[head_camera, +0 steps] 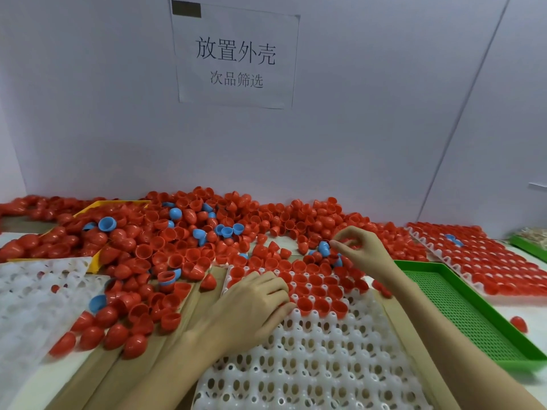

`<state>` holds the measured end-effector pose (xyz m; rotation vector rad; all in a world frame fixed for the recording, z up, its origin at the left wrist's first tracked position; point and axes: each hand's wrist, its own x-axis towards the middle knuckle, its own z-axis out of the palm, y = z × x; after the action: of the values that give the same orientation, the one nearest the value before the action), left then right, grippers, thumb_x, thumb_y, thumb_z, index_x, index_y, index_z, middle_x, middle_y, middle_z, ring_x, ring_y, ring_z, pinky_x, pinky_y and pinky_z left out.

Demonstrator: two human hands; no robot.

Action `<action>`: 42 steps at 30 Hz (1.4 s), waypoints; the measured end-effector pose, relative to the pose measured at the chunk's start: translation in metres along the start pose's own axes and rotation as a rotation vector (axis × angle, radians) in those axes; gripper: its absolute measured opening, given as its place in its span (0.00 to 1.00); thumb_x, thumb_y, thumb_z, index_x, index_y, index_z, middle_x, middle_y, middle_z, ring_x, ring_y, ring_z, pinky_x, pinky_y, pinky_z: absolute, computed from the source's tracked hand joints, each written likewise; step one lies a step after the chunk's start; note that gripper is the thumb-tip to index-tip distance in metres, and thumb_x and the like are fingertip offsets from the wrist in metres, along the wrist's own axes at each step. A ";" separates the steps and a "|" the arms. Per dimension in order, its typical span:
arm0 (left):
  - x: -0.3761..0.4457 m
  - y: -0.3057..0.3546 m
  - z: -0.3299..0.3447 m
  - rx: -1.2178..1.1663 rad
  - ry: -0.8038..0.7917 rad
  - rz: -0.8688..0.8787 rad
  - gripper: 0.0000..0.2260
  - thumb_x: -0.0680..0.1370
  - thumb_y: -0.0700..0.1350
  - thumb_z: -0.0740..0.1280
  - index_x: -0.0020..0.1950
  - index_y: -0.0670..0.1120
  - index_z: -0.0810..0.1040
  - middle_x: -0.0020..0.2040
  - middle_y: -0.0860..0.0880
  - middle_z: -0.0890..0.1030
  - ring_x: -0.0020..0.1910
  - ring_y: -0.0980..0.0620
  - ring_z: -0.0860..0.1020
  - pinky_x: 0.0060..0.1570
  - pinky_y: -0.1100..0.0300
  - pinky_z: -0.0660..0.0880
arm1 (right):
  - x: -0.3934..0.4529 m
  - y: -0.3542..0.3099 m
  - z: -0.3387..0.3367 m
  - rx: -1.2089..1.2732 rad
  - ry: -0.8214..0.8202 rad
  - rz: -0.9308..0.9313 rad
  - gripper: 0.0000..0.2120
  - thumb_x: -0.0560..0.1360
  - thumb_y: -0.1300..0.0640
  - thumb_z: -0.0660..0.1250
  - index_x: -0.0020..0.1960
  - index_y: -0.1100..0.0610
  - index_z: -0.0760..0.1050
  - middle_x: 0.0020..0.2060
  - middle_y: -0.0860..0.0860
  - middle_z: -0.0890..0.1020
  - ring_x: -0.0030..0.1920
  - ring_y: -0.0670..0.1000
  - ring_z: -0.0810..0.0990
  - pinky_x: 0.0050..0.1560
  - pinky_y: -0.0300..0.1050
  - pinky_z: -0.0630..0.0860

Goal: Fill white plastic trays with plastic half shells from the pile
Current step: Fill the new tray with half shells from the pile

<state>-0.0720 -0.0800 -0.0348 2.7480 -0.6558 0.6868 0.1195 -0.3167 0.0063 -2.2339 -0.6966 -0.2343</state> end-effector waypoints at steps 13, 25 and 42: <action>0.000 0.003 0.000 -0.026 0.008 -0.005 0.19 0.86 0.54 0.55 0.54 0.50 0.85 0.53 0.59 0.80 0.54 0.60 0.76 0.56 0.61 0.74 | -0.081 -0.009 -0.014 1.074 -0.440 0.222 0.16 0.75 0.53 0.79 0.43 0.56 0.71 0.44 0.56 0.82 0.44 0.50 0.82 0.45 0.41 0.79; 0.000 0.002 0.002 -0.042 0.043 -0.002 0.18 0.85 0.54 0.57 0.52 0.50 0.85 0.52 0.59 0.80 0.52 0.61 0.77 0.54 0.59 0.75 | -0.086 -0.001 -0.045 0.024 -0.437 -0.010 0.06 0.75 0.51 0.79 0.52 0.45 0.85 0.51 0.39 0.86 0.52 0.43 0.85 0.53 0.42 0.83; 0.000 0.005 -0.003 -0.049 0.014 -0.019 0.18 0.85 0.53 0.57 0.52 0.49 0.85 0.53 0.58 0.81 0.53 0.60 0.77 0.55 0.59 0.76 | -0.057 -0.023 -0.041 -0.229 -0.367 -0.075 0.06 0.80 0.56 0.73 0.47 0.44 0.82 0.42 0.41 0.85 0.44 0.38 0.82 0.47 0.32 0.78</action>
<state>-0.0757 -0.0835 -0.0315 2.6983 -0.6346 0.6764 0.0616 -0.3572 0.0276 -2.5022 -0.9916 0.0672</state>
